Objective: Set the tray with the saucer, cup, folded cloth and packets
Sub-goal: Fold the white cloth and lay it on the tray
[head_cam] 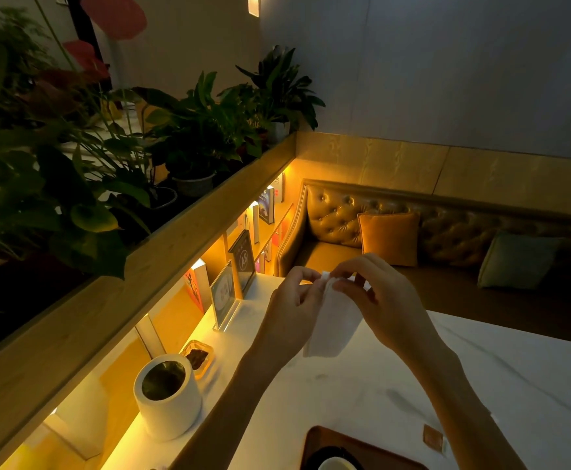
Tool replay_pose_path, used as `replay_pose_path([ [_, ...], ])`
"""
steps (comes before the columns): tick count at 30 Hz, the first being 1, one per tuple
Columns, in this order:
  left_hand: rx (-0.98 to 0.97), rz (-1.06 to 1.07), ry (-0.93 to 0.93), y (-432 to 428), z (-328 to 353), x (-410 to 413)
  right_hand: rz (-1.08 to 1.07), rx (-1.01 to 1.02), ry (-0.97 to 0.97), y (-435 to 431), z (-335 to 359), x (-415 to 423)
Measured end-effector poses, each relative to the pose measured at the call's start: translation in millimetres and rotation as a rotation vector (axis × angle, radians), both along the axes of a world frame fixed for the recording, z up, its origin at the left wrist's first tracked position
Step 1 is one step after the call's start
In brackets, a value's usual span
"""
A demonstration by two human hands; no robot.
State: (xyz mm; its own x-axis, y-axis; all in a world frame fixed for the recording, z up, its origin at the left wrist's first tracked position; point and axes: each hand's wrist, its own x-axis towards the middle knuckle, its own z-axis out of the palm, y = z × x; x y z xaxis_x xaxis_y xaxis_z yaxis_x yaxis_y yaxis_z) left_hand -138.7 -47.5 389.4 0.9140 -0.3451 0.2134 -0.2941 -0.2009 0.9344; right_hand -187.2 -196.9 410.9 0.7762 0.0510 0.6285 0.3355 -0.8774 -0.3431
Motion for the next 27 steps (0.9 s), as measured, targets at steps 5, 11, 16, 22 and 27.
replay_pose_path([
  [5, -0.033, -0.136, 0.008, 5.0, -0.3, -2.6, 0.012, 0.102, -0.005, -0.9, 1.9, 0.2],
  [11, -0.097, -0.153, 0.046, 8.8, -0.2, -1.6, 0.020, 0.158, -0.036, -1.5, 0.1, 1.2],
  [16, -0.127, -0.158, 0.067, 5.7, -0.6, -3.0, 0.013, 0.154, -0.082, -2.5, -2.3, 1.5],
  [22, -0.159, -0.189, 0.126, 8.9, 3.1, -2.5, 0.014, 0.140, -0.073, -2.1, -6.1, 1.9],
  [27, -0.139, -0.176, 0.130, 5.5, 3.5, -3.0, 0.003, 0.119, -0.117, -3.0, -4.6, 4.3],
])
